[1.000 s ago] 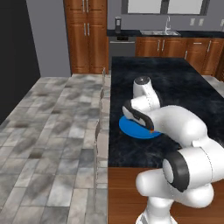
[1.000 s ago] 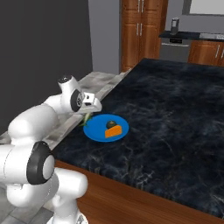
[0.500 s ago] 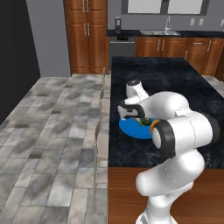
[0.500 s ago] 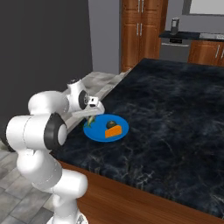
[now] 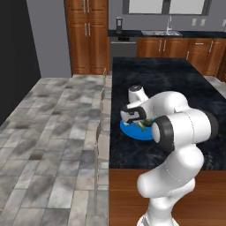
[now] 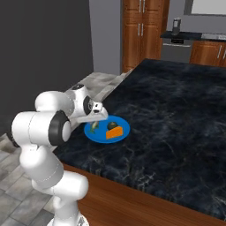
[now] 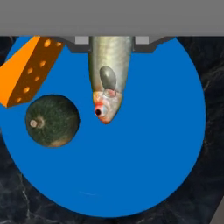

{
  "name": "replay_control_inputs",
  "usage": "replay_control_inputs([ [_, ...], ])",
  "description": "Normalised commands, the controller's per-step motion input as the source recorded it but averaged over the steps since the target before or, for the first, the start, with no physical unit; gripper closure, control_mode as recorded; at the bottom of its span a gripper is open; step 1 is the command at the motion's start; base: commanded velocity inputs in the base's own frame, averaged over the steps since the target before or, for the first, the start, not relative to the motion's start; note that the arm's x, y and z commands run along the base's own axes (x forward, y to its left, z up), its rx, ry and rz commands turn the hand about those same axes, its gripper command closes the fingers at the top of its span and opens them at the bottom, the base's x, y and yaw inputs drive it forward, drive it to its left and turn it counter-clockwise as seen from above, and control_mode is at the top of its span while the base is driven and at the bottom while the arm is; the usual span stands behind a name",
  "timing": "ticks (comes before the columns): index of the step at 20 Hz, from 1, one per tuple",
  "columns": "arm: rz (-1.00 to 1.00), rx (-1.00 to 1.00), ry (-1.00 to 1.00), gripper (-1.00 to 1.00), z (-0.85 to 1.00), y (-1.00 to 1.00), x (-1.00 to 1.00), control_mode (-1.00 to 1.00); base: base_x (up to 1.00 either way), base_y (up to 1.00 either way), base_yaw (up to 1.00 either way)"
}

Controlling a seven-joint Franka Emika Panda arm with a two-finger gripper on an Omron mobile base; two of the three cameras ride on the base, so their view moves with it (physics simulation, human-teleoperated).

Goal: Take the cheese, fish, and squash from the fridge and place them on the plate on the dining counter to create an appetizer plate.

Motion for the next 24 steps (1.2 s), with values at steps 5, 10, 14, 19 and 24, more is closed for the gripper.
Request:
replay_control_inputs([
  [5, 0.0, 0.0, 0.0, 1.0, -0.3, -0.17, 0.0, -1.0, 0.0, 0.0, 0.0],
  [10, 0.04, 0.0, 0.0, 1.0, -0.13, 0.0, 0.02, -1.0, 0.0, 0.0, 0.0],
  [14, 0.05, 0.0, -0.01, 1.0, -0.01, 0.0, 0.03, -1.0, 0.0, 0.0, 0.0],
  [19, 0.05, 0.0, -0.03, 1.0, 0.0, 0.0, 0.12, -1.0, 0.0, 0.0, 0.0],
  [24, 0.05, 0.0, 0.0, 1.0, 0.0, 0.01, 0.21, -1.0, 0.0, 0.0, 0.0],
])
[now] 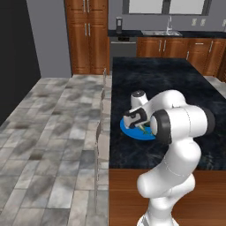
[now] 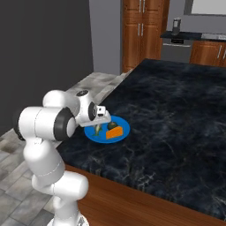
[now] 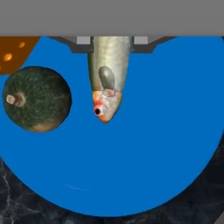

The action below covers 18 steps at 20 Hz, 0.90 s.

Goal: Take the cheese, fish, and squash from the fridge and place them on the plate on the dining counter to create an appetizer plate.

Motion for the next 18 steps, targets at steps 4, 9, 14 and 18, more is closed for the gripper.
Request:
replay_control_inputs([
  [4, 0.03, 0.0, 0.0, 1.0, -0.05, 0.02, 0.17, -1.0, 0.0, 0.0, 0.0],
  [9, 0.01, 0.0, 0.0, -1.0, -0.02, 0.01, 0.1, -1.0, 0.0, 0.0, 0.0],
  [14, 0.0, 0.0, 0.0, -1.0, 0.02, 0.0, 0.0, -1.0, 0.0, 0.0, 0.0],
  [18, 0.0, 0.0, -0.14, -1.0, 0.62, 0.0, -0.44, -1.0, 0.0, 0.0, 0.0],
])
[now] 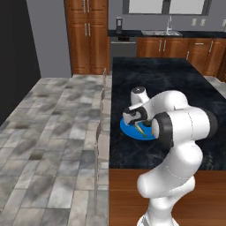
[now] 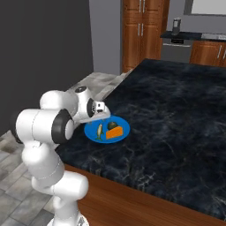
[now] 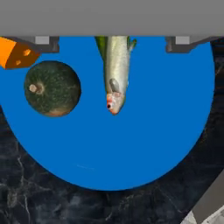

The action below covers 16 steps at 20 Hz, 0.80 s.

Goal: Take the cheese, fish, and squash from the fridge and place them on the plate on the dining counter to create an appetizer plate.

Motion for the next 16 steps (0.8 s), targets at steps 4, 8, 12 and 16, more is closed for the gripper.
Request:
replay_control_inputs([
  [4, 0.0, 0.0, -0.24, -1.0, 1.0, 0.0, -0.97, -1.0, 0.0, 0.0, 0.0],
  [8, -0.02, 0.05, -0.07, -1.0, 1.0, -0.02, -1.0, -1.0, 0.0, 0.0, 0.0],
  [12, -0.1, 0.17, 0.06, -1.0, 0.99, -0.19, -1.0, -1.0, 0.0, 0.0, 0.0],
  [16, -0.13, 0.25, 0.14, -1.0, 0.87, -0.31, -1.0, -1.0, 0.0, 0.0, 0.0],
])
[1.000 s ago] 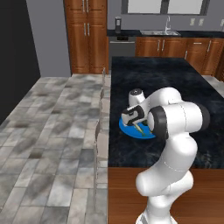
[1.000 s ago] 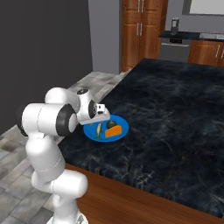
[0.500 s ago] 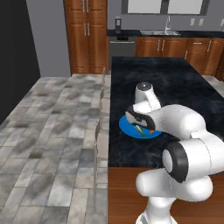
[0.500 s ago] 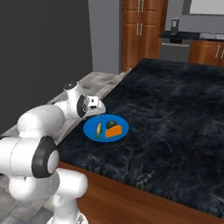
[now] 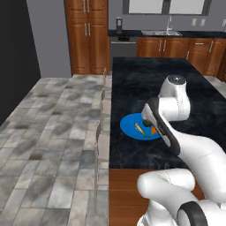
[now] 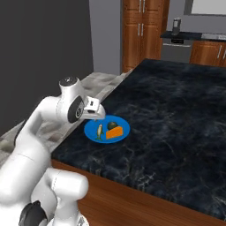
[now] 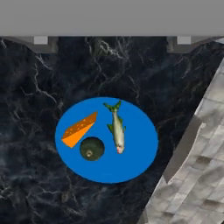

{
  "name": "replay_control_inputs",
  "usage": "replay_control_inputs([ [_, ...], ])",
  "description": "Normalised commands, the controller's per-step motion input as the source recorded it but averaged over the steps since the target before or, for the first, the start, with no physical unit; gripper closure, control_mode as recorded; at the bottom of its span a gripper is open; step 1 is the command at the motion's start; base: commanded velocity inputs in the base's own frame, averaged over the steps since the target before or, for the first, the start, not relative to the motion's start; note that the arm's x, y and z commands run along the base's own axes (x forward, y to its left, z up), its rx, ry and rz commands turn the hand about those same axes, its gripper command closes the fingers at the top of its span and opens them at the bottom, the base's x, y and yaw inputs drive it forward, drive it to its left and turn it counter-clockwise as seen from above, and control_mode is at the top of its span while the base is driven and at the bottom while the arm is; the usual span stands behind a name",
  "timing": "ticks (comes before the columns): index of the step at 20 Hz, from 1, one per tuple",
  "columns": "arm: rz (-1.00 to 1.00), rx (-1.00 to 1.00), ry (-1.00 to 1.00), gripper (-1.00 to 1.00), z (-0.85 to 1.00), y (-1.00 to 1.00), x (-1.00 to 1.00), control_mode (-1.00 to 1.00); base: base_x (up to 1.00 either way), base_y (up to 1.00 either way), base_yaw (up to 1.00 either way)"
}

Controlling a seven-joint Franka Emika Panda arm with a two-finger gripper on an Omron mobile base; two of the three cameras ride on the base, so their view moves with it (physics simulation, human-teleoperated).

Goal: Take the cheese, fish, and squash from the fridge and place them on the plate on the dining counter to create an appetizer plate.

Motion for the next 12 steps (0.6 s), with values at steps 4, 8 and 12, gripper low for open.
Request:
replay_control_inputs([
  [4, -0.12, 0.18, 0.11, -1.0, 0.62, -0.35, -1.0, -1.0, 0.0, 0.0, 0.0],
  [8, -0.11, 0.07, 0.06, -1.0, 0.3, -0.46, -1.0, -1.0, 0.0, 0.0, 0.0],
  [12, -0.12, 0.0, 0.0, -1.0, 0.08, -0.46, -0.99, -1.0, 0.0, 0.0, 0.0],
])
